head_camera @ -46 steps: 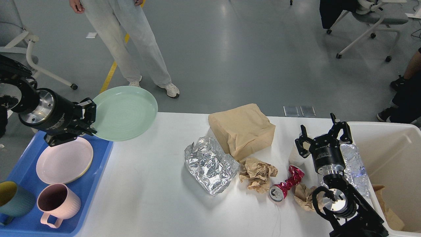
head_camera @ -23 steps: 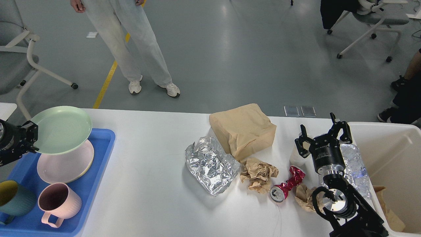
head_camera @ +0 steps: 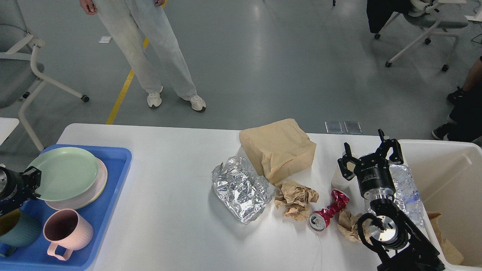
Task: Tidy desktop
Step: 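Carry the green plate over the tray and stack it on the pink plate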
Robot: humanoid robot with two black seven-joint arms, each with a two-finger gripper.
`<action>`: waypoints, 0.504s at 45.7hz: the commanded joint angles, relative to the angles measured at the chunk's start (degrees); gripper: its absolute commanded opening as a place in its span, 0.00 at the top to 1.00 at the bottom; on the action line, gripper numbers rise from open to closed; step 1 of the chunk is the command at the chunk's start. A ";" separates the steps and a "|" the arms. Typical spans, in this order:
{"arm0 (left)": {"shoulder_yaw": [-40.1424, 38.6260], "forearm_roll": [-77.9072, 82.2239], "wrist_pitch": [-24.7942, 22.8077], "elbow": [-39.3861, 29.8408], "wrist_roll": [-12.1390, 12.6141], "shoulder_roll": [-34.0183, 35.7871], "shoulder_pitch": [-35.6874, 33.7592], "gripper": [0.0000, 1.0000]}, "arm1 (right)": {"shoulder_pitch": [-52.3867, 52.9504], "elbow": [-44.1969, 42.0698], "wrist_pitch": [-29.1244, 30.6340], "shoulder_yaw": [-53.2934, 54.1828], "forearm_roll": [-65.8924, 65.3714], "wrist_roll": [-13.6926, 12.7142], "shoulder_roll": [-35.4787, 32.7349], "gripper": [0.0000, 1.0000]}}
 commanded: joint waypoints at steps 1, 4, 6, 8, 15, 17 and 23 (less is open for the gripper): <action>-0.45 0.00 0.19 1.54 0.01 -1.57 1.44 1.00 | 0.00 0.00 0.00 0.00 0.00 0.00 0.00 0.00; -0.71 0.00 0.19 2.33 0.01 -2.01 2.50 1.00 | 0.00 0.00 0.00 0.00 0.00 0.00 0.00 0.00; -1.15 0.00 0.19 2.59 0.01 -2.10 2.67 1.00 | 0.00 0.00 0.00 0.00 0.00 0.00 0.00 0.00; -1.24 0.00 0.19 2.59 -0.08 -2.10 2.76 1.00 | 0.00 0.00 0.09 0.00 0.00 0.00 0.00 0.00; -1.24 0.00 0.97 2.59 0.01 -2.54 2.85 1.00 | 0.00 0.00 0.00 0.00 0.00 0.00 0.00 0.00; -1.33 0.00 1.94 2.59 0.01 -2.54 2.85 1.00 | 0.00 0.00 0.00 0.00 0.00 0.00 0.00 0.00; -1.24 0.27 3.44 2.59 -0.17 -2.80 2.85 0.84 | 0.00 0.00 0.00 0.00 0.00 0.00 0.00 0.00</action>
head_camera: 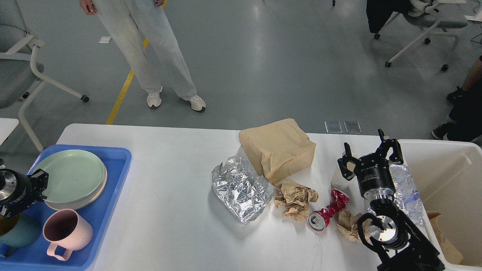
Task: Tidy desktop
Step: 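Carry the green plate over the tray and stack it on the pink plate, then release the green plate and raise the left gripper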
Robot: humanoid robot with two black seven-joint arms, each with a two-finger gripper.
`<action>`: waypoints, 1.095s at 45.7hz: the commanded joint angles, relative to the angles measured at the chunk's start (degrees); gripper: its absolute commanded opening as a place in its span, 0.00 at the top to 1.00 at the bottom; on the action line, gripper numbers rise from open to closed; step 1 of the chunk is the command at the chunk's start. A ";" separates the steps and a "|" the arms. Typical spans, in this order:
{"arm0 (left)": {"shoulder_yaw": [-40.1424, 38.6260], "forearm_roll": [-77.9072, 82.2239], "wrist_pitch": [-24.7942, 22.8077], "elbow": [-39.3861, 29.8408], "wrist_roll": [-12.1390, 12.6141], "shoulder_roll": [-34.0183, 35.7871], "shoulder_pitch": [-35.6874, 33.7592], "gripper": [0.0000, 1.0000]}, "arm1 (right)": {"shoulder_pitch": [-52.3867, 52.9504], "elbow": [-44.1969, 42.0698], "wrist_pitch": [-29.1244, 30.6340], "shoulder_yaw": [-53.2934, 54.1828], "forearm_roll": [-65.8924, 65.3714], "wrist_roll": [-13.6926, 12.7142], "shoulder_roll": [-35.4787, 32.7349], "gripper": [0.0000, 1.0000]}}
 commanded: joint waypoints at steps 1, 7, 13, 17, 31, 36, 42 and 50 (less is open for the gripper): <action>0.07 0.25 1.53 0.00 -0.14 -0.17 0.01 0.80 | 0.00 0.00 0.00 0.00 0.00 0.00 0.00 0.00; 0.07 0.25 3.73 0.00 -0.14 -0.08 -0.08 0.59 | 0.00 0.00 0.00 0.00 0.00 0.00 0.00 0.00; 0.07 0.34 3.82 -0.09 -0.05 -0.08 -0.08 0.39 | 0.00 0.00 0.00 0.00 0.00 0.00 0.00 0.00; 0.07 0.43 3.91 -0.09 -0.05 0.27 -0.52 0.25 | 0.00 0.00 0.00 0.00 0.00 0.00 0.00 0.00; -6.15 0.87 2.68 -0.09 -0.76 5.10 -11.85 0.04 | 0.00 0.00 0.00 0.00 0.00 0.00 0.00 0.00; -20.46 0.87 2.59 -0.18 -1.02 6.60 -11.25 0.04 | 0.00 0.00 0.00 0.00 0.00 0.00 0.00 0.00; -44.09 1.31 2.59 -0.18 -1.28 6.43 -1.50 0.04 | 0.00 0.00 0.00 0.00 0.00 0.00 0.00 0.00; -83.99 1.57 2.15 -0.18 -1.64 0.90 13.44 0.04 | 0.00 0.00 0.09 0.00 0.00 0.00 0.00 0.00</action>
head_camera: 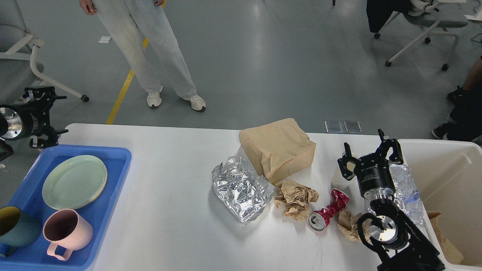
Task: Tidy desktop
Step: 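Release the green plate and raise the left gripper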
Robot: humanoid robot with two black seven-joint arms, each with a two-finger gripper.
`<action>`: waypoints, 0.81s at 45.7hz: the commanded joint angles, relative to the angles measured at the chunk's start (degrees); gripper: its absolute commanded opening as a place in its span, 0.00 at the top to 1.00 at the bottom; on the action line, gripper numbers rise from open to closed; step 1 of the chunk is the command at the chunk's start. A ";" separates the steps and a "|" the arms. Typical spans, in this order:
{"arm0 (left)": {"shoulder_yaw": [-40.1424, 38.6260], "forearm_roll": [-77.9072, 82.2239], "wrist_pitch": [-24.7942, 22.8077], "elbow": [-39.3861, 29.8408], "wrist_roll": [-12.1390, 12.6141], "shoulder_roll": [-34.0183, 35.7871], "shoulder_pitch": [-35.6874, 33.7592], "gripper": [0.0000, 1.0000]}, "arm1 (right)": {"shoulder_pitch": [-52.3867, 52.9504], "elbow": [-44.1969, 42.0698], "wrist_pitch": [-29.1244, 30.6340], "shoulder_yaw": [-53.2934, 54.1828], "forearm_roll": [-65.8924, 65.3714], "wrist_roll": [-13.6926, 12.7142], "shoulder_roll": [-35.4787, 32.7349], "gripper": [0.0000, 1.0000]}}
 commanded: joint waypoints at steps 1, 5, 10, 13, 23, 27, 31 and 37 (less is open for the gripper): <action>-29.01 0.26 -0.47 -0.07 -0.07 -5.35 11.56 0.04 | 0.00 0.00 0.09 0.00 0.00 0.00 0.00 0.00; -44.76 0.44 -1.61 -0.51 -1.21 -9.84 15.78 0.04 | 0.00 0.00 0.00 0.00 0.00 0.00 0.00 0.00; -55.06 2.71 -1.70 -5.16 -6.38 -16.52 21.84 0.04 | 0.00 0.00 0.00 0.00 0.00 0.00 0.00 0.00; -59.72 8.77 -1.70 -11.21 -13.49 -18.10 27.29 0.04 | 0.00 0.00 0.00 0.00 0.00 0.00 0.00 0.00; -85.73 33.91 1.46 -29.42 -20.46 -30.66 45.05 0.04 | 0.00 0.00 0.00 0.00 0.00 0.00 0.00 0.00; -89.35 37.09 1.02 -29.61 -20.81 -33.22 46.82 0.04 | 0.00 0.00 0.00 0.00 0.00 0.00 0.00 0.00; -89.27 37.79 1.02 -28.73 -20.81 -33.14 46.91 0.04 | 0.00 0.00 0.00 0.00 0.00 0.00 0.00 0.00; -89.44 37.53 0.93 -28.37 -21.17 -33.14 46.64 0.04 | 0.00 0.00 0.00 0.00 0.00 0.00 0.00 0.00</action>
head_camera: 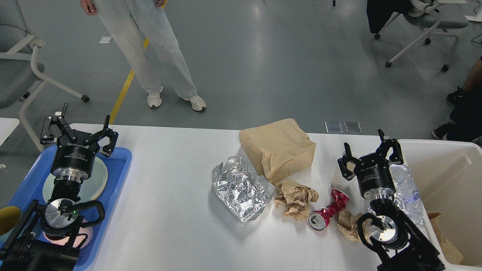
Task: Tidy desktop
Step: 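Release the green plate and raise the left gripper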
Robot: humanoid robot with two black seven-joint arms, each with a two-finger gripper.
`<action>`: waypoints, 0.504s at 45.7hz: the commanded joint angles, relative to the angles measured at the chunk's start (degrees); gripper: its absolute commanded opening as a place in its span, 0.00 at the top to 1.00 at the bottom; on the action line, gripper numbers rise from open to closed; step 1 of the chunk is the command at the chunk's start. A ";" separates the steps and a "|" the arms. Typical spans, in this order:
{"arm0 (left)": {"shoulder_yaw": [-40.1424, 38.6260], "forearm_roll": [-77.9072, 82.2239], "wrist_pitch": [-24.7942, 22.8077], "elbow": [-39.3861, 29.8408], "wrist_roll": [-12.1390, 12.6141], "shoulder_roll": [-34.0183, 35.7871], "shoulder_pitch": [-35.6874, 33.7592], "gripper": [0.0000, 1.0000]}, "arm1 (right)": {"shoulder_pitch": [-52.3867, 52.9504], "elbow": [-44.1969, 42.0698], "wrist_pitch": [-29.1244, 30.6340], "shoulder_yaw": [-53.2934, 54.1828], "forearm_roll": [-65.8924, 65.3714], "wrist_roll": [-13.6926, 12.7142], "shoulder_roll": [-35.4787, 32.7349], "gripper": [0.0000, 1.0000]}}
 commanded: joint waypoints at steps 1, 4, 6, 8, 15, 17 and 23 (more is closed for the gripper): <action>-0.40 -0.26 -0.14 0.55 -0.26 -0.07 -0.36 0.04 | 0.00 0.00 0.09 0.00 0.00 0.00 0.00 0.00; -0.75 -0.70 -0.14 1.69 -0.43 0.02 -0.45 0.04 | 0.00 0.00 0.00 0.00 0.00 0.00 0.00 0.00; -0.75 -0.97 -0.14 2.48 -0.26 0.02 -0.53 0.04 | 0.00 0.00 0.09 0.00 0.00 0.00 0.00 0.00; -0.67 -0.97 -0.05 2.75 -0.17 0.19 -0.62 0.04 | 0.00 0.00 0.00 0.00 0.00 0.00 0.00 0.00; -0.23 -1.40 -0.05 3.45 0.26 1.68 -0.88 0.04 | 0.00 0.00 0.00 0.00 0.00 0.00 0.00 0.00; 0.30 -1.49 -0.22 3.54 0.36 1.86 -0.80 0.04 | 0.00 0.00 0.00 0.00 0.00 0.00 0.00 0.00; 0.21 -1.67 0.04 3.89 0.35 1.69 -0.53 0.04 | 0.00 0.00 0.00 0.00 0.00 0.00 0.00 0.00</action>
